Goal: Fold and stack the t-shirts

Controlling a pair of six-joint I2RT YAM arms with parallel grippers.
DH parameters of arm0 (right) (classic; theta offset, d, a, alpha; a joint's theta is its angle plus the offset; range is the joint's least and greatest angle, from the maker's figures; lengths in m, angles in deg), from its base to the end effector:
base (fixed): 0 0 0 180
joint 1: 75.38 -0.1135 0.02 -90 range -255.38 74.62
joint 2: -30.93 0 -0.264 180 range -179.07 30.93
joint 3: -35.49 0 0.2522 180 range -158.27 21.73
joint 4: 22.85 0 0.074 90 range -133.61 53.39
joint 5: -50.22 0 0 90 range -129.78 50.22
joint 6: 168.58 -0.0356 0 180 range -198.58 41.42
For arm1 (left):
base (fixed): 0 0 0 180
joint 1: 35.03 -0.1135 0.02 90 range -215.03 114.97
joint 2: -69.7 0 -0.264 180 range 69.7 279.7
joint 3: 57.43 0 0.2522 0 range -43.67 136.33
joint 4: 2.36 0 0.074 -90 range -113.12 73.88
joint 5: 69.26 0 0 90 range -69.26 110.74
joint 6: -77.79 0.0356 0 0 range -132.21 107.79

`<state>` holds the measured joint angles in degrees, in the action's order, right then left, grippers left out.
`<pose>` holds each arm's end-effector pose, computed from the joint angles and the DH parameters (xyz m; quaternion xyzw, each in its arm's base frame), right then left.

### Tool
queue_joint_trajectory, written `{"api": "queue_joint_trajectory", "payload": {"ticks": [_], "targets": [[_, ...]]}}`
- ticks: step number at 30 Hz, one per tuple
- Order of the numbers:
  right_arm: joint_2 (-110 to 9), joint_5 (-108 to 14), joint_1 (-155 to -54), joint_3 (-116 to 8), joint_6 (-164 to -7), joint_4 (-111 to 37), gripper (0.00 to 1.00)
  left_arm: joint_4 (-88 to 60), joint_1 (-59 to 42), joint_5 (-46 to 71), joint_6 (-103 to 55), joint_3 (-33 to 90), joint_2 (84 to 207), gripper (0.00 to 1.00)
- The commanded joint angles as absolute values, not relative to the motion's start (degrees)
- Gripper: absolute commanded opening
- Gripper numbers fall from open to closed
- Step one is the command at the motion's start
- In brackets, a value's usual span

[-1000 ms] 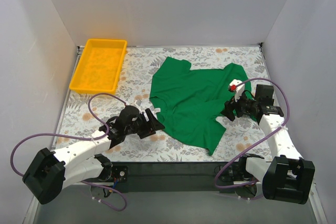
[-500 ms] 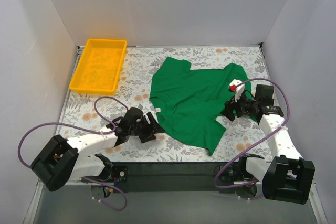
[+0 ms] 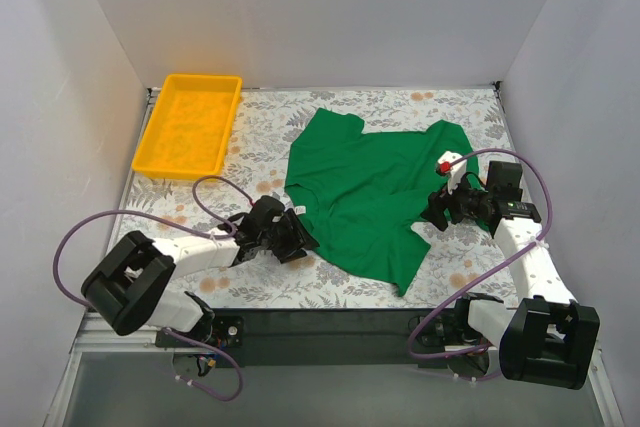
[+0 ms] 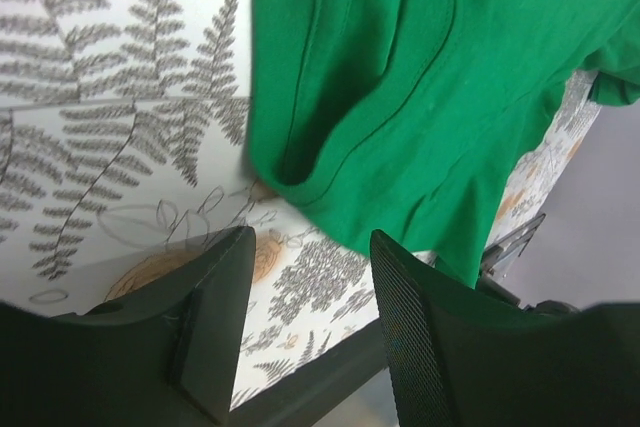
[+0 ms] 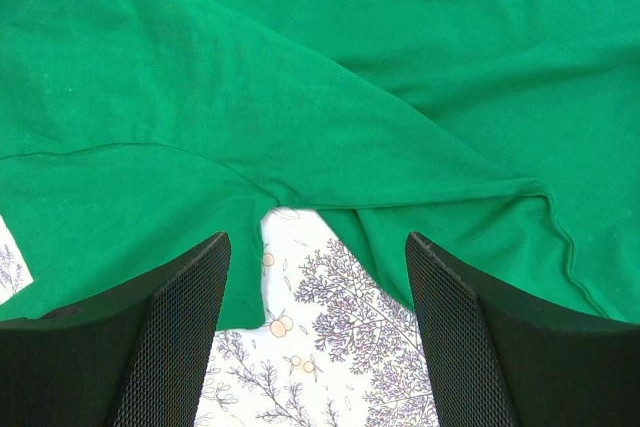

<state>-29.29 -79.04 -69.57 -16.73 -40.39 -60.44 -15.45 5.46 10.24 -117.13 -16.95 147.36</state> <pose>0.2109 0.0012 0.2350 -0.3651 0.8020 0.1550 0.4466 0.1739 -0.1570 0.1352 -0.4730 0.8089 -0.3487 0.0184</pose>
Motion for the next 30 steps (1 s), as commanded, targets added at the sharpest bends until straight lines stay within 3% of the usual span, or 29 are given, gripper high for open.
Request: {"api": "queue_joint_trajectory", "payload": {"ticks": [1,6,11,21,30], "targets": [[-28.3,-80.7,-69.1,-16.5,-39.7,-59.6,0.77,-17.6,5.7,15.8,-114.3,-14.3,150.0,0.47],[-28.2,-80.7,-69.1,-16.4,-39.7,-59.5,0.77,-20.3,5.7,18.7,-111.8,-11.8,153.3,0.31],[-28.0,-80.9,-68.9,-16.5,-39.8,-59.5,0.77,-25.2,5.1,23.5,-109.6,-10.5,151.9,0.01],[-27.9,-81.3,-68.9,-16.4,-39.7,-59.6,0.77,-29.8,-8.7,19.0,-100.1,-7.9,147.6,0.0],[-27.7,-80.8,-68.8,-16.4,-39.6,-59.5,0.77,-33.3,-17.4,16.9,-92.5,8.9,162.0,0.02]]}}
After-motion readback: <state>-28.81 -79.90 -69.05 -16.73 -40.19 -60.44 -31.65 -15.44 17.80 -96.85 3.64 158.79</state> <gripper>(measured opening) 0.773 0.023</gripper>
